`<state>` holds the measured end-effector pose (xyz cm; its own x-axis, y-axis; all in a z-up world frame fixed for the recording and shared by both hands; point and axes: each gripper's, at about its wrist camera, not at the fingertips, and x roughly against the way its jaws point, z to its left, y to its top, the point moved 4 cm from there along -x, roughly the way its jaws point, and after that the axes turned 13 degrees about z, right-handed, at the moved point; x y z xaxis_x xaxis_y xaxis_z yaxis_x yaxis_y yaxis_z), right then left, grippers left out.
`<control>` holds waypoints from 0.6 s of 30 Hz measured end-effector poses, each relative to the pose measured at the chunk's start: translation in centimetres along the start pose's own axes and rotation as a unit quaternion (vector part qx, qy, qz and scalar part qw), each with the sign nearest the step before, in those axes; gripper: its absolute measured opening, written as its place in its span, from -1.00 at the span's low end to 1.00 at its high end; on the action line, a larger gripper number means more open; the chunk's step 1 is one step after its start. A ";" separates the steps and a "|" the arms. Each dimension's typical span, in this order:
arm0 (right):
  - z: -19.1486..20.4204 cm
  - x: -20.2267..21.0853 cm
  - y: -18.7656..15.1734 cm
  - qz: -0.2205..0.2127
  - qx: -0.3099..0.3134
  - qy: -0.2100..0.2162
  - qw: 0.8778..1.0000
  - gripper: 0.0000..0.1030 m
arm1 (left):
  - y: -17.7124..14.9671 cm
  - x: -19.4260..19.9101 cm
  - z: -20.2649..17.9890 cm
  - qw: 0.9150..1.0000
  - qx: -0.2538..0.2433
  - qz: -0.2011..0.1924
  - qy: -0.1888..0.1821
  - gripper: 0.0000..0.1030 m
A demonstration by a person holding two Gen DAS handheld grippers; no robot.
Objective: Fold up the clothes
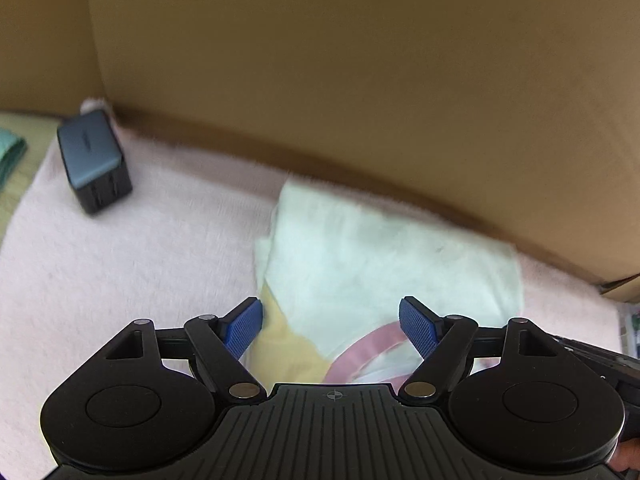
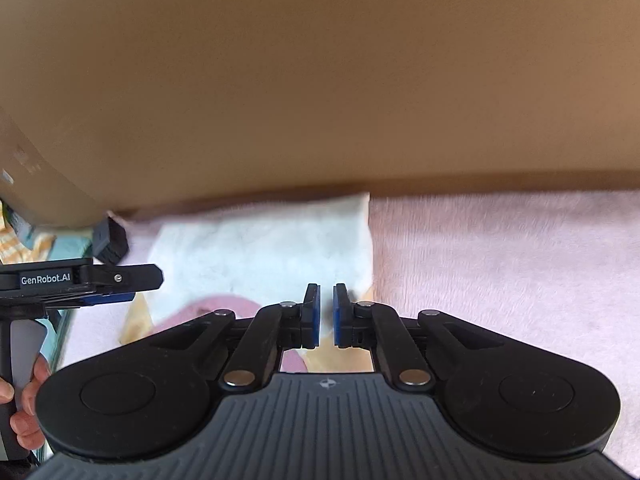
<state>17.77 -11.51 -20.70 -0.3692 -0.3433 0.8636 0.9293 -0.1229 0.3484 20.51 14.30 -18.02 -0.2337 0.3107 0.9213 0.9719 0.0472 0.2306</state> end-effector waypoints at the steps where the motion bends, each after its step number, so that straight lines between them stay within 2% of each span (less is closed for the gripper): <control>1: -0.3 -0.5 -0.2 0.007 -0.003 -0.003 1.000 -0.92 | -0.4 -0.4 0.3 1.000 -0.004 -0.005 0.001 0.68; 3: -0.8 -0.6 -0.5 0.011 -0.014 0.001 1.000 -0.99 | -1.1 -0.9 0.7 1.000 -0.009 -0.009 0.000 0.71; 5: -1.0 0.5 -0.9 0.002 -0.024 0.004 1.000 -0.90 | -1.1 -0.6 0.9 1.000 -0.004 -0.005 -0.006 0.71; 9: -0.1 2.0 -2.2 -0.013 -0.003 0.019 1.000 -0.90 | -1.6 1.4 1.0 0.999 0.009 -0.029 -0.025 0.71; 14: 0.7 0.9 -3.6 0.025 0.024 0.013 0.999 -0.90 | -2.9 3.1 0.6 0.997 0.010 -0.048 -0.054 0.71; 18: -0.1 0.1 -3.9 0.031 0.006 0.023 0.999 -0.92 | -2.4 3.1 0.8 0.991 0.042 -0.035 -0.125 0.71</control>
<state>14.07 -11.13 -21.96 -0.3090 -0.3931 0.8660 0.9502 -0.0879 0.2991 17.47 15.93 -15.95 -0.2976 0.5281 0.7953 0.9546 0.1536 0.2552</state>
